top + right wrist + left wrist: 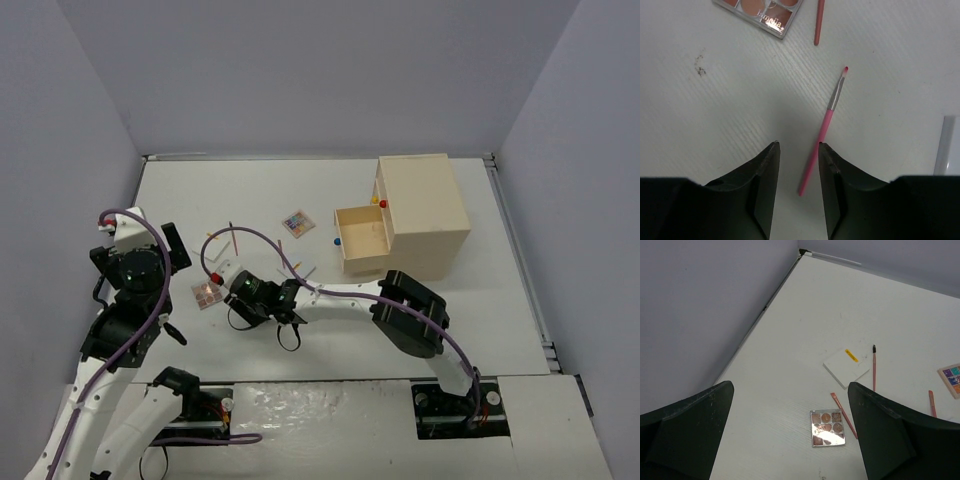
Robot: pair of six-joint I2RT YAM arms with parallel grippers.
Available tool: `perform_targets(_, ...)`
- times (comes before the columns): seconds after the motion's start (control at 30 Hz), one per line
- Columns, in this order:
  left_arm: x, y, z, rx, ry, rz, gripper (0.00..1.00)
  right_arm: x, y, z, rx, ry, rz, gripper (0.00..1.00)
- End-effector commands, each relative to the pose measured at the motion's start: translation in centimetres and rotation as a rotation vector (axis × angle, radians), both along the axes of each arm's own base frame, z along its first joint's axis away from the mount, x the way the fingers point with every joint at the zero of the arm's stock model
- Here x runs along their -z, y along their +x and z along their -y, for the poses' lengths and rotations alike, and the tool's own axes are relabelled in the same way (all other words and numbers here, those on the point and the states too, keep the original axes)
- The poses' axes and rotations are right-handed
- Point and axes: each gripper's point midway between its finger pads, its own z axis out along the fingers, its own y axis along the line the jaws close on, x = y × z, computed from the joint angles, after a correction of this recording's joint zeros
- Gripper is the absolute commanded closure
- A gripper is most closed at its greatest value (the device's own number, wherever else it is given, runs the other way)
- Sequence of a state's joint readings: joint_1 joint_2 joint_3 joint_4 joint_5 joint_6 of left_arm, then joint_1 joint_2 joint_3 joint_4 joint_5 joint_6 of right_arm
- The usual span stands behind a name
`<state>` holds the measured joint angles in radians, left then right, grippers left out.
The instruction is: Organize the makeup
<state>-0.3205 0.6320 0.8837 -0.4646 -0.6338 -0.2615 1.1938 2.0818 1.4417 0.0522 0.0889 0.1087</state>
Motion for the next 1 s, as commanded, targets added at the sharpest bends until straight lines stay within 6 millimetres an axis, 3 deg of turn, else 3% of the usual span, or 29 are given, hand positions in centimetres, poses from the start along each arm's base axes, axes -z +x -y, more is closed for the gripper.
perform_targets(0.0,-1.9,0.8,-0.2,-0.018,-0.015,0.060,0.03,-2.7,2.3,-2.4,0.078,0.106,0.081,0.67)
perform_targets(0.4,-1.7,0.9,-0.2,-0.014,-0.030,0.058,0.03,0.4,3.2,-1.1,0.153,0.084,0.033,0.73)
perform_targets(0.5,-1.6,0.9,-0.2,-0.012,-0.032,0.056,0.03,1.2,3.1,-0.7,0.158,0.071,0.018,0.80)
perform_targets(0.63,-1.6,0.9,-0.3,-0.015,-0.035,0.058,0.03,2.3,3.0,-0.1,0.176,0.055,-0.008,0.97)
perform_targets(0.7,-1.6,0.9,-0.3,-0.013,-0.037,0.058,0.03,2.3,3.2,0.3,0.183,0.052,-0.011,1.00)
perform_targets(0.83,-1.6,1.0,-0.2,-0.011,-0.038,0.056,0.03,-0.1,4.0,0.9,0.191,0.083,0.013,1.00)
perform_targets(0.97,-1.5,1.0,-0.2,-0.008,-0.039,0.055,0.03,-6.3,5.4,2.4,0.220,0.136,0.111,1.00)
